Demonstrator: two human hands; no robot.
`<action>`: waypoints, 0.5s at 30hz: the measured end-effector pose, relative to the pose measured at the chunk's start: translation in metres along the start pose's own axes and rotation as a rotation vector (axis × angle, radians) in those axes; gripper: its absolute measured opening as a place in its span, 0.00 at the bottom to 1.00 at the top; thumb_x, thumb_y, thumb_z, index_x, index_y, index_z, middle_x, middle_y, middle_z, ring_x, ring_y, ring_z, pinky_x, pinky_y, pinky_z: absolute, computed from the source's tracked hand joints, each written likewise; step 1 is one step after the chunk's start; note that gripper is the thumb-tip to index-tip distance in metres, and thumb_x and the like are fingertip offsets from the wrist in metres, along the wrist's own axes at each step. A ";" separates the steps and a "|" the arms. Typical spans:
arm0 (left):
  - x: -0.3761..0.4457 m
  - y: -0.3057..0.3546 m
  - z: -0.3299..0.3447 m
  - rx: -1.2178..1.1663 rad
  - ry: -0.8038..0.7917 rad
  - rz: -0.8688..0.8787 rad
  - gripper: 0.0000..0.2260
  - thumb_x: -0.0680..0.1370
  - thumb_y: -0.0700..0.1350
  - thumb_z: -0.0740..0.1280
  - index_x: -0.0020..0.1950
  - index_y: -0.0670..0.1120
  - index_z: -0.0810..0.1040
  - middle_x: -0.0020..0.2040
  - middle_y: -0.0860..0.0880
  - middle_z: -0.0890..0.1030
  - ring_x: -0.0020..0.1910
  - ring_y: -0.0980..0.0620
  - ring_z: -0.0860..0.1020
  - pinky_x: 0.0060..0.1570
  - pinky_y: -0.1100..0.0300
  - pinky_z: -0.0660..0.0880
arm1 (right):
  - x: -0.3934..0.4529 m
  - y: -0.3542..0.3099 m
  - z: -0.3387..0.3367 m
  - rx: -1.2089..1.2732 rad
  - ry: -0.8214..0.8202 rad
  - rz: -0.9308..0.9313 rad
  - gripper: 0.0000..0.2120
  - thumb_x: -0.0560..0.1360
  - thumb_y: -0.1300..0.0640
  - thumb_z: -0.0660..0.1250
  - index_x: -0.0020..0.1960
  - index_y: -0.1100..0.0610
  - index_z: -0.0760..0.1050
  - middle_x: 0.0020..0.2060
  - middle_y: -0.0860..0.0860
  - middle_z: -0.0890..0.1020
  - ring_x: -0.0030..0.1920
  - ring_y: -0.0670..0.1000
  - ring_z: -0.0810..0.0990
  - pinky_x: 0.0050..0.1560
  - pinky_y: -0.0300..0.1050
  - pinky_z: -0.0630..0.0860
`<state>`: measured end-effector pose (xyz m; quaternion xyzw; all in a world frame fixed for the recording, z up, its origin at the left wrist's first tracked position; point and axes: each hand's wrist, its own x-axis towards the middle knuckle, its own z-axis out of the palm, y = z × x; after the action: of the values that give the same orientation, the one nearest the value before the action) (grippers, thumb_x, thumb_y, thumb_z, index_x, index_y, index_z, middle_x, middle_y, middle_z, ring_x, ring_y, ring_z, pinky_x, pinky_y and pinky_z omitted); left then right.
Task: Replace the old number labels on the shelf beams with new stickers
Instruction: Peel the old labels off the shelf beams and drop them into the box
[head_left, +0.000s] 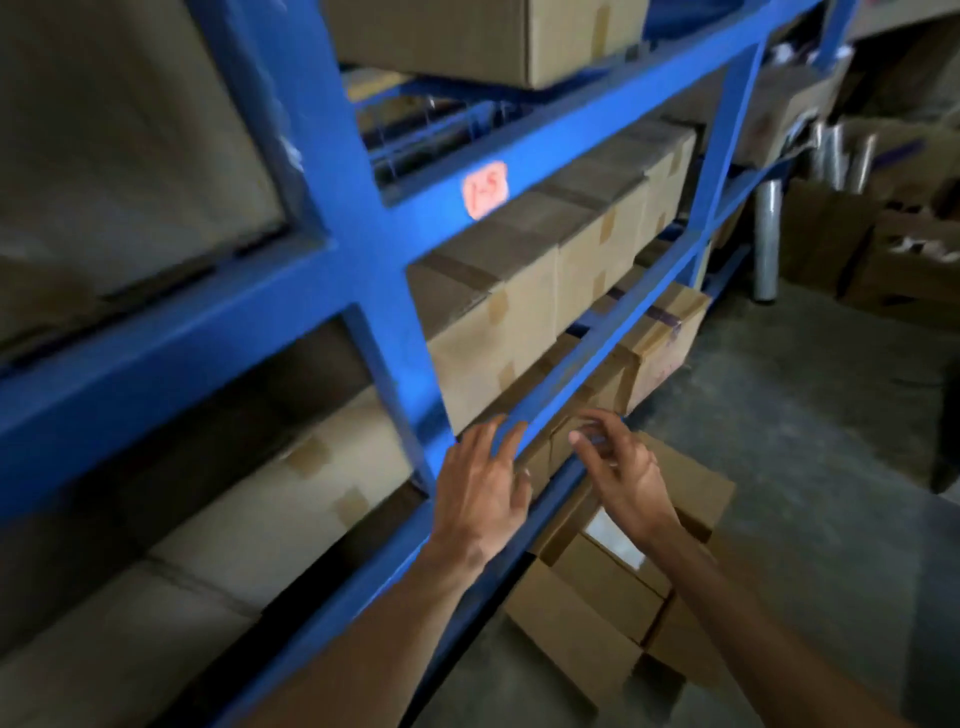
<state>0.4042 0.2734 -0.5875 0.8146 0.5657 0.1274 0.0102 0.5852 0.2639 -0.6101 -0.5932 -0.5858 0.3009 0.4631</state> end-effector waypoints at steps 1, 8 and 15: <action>-0.016 -0.001 -0.026 -0.015 0.042 -0.018 0.24 0.76 0.50 0.62 0.73 0.49 0.70 0.72 0.48 0.72 0.69 0.46 0.71 0.63 0.50 0.72 | -0.009 -0.026 0.002 0.034 -0.004 -0.027 0.14 0.79 0.46 0.64 0.63 0.46 0.75 0.48 0.43 0.82 0.48 0.35 0.80 0.45 0.26 0.74; -0.122 -0.015 -0.156 -0.063 0.396 -0.168 0.20 0.73 0.43 0.65 0.65 0.49 0.76 0.64 0.50 0.78 0.61 0.46 0.75 0.57 0.51 0.73 | -0.076 -0.168 0.033 0.219 -0.042 -0.205 0.13 0.77 0.42 0.61 0.60 0.39 0.74 0.43 0.47 0.83 0.45 0.47 0.82 0.49 0.43 0.79; -0.214 -0.070 -0.236 0.062 0.717 -0.257 0.19 0.74 0.42 0.63 0.65 0.51 0.73 0.63 0.47 0.77 0.65 0.47 0.70 0.63 0.52 0.66 | -0.127 -0.260 0.104 0.271 -0.148 -0.324 0.14 0.79 0.53 0.67 0.61 0.39 0.77 0.43 0.42 0.84 0.45 0.45 0.82 0.49 0.46 0.80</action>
<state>0.2177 0.0707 -0.4121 0.6407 0.6345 0.3847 -0.1972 0.3668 0.1307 -0.4392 -0.3998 -0.6600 0.3412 0.5368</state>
